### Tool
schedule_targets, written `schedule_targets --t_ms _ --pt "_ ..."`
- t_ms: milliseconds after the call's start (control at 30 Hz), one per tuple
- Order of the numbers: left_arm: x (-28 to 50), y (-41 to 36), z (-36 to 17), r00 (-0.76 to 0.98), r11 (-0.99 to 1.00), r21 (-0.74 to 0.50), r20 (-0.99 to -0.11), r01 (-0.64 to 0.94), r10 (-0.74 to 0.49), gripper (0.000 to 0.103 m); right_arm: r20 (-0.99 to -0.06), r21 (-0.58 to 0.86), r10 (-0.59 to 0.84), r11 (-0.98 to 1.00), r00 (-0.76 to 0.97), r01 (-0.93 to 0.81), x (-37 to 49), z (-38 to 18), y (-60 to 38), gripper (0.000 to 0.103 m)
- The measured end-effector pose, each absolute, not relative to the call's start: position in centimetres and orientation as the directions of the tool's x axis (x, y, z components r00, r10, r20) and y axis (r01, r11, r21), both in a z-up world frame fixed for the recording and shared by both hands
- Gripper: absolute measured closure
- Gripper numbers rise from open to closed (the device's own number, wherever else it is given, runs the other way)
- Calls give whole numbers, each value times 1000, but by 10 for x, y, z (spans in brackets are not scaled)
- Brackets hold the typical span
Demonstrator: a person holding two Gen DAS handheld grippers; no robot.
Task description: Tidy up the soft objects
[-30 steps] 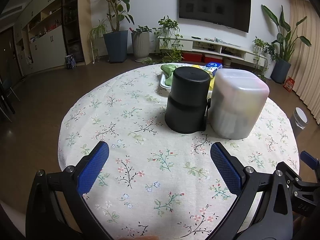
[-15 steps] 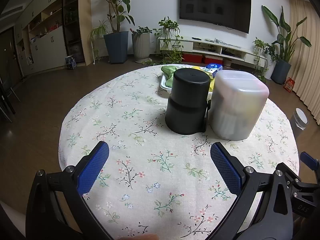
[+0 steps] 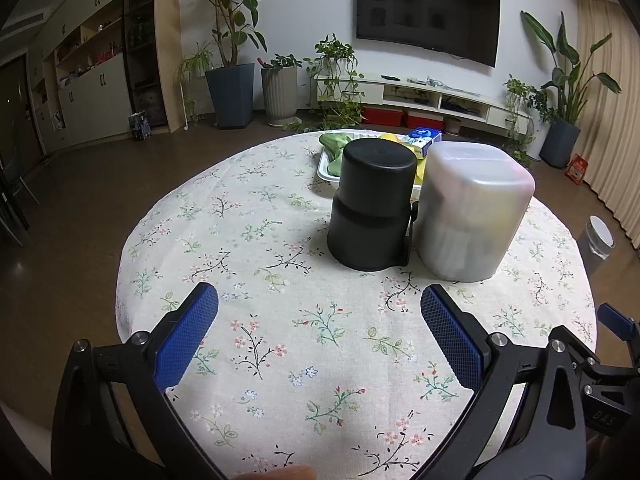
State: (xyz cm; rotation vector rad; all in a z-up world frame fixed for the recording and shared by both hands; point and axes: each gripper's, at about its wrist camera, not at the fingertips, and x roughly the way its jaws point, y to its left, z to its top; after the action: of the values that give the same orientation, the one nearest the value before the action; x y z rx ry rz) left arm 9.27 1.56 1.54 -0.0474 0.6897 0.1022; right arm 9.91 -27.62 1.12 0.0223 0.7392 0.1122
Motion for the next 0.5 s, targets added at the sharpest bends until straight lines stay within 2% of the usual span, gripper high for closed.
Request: schedule_targets --t_ms 500 --pt "92 16 15 767 994 -10 -636 -109 78 0 -672 62 113 993 732 -97 99 13 -276 0"
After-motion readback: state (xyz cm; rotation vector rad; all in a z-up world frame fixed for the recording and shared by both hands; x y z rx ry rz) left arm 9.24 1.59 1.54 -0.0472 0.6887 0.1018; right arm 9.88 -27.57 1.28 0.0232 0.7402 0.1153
